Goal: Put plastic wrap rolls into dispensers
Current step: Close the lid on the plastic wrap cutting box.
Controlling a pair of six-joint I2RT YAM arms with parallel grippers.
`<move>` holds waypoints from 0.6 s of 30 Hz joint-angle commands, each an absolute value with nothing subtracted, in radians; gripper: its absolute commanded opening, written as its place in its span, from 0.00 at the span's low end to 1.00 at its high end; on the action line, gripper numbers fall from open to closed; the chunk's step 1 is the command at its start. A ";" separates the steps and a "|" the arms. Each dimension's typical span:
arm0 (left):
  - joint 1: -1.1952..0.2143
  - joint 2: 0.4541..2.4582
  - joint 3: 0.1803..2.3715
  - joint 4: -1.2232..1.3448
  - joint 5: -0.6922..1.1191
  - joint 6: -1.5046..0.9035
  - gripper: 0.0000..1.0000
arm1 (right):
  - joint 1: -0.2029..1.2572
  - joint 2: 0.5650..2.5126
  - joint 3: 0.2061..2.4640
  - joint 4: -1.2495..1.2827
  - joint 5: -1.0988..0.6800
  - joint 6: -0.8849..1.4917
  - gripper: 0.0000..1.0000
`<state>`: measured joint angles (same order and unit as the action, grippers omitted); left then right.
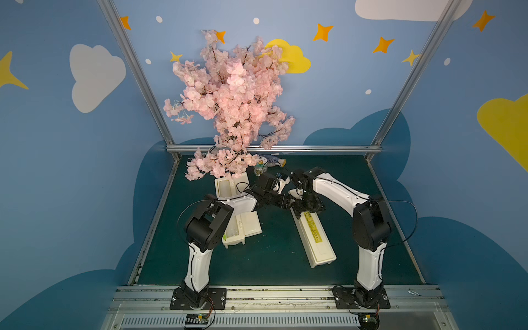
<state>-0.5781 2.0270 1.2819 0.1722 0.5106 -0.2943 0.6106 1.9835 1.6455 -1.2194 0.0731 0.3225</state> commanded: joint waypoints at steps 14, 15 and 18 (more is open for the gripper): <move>-0.578 2.143 1.322 -0.020 0.447 -0.213 0.68 | 0.582 1.756 1.603 -1.129 -0.039 0.348 0.90; -0.578 2.147 1.324 -0.021 0.446 -0.211 0.68 | 0.580 1.738 1.596 -1.134 -0.038 0.348 0.90; -0.577 2.159 1.338 -0.036 0.445 -0.205 0.68 | 0.581 1.694 1.563 -1.109 -0.049 0.346 0.90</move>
